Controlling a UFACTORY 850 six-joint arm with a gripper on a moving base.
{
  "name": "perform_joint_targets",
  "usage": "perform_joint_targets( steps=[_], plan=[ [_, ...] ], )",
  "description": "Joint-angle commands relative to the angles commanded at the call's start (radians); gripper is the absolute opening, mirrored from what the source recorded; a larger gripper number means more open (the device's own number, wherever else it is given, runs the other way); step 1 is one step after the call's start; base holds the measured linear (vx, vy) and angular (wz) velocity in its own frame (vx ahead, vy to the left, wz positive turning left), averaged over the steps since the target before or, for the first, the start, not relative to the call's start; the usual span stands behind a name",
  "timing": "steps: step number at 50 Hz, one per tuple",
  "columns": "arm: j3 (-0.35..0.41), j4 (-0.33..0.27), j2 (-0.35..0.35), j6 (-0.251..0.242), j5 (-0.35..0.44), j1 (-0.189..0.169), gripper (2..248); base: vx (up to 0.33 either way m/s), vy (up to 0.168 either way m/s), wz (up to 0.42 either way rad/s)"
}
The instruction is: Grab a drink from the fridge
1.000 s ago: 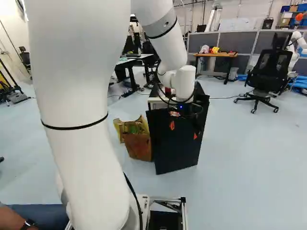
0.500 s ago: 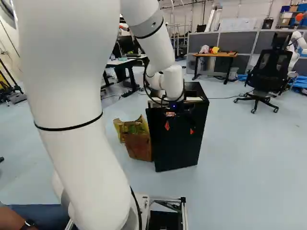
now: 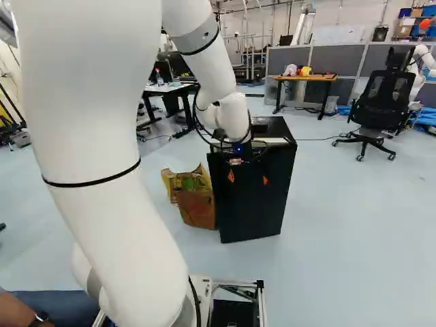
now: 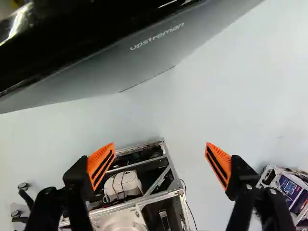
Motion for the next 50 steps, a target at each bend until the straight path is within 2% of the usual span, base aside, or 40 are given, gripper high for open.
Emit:
perform_joint_targets(
  steps=[19,50],
  plan=[
    [-0.006,0.000,-0.005,0.000,0.001,0.031,247,0.000,0.000,0.000],
    [-0.059,0.000,-0.048,0.000,0.001,0.050,247,0.000,0.000,0.000]
  ],
)
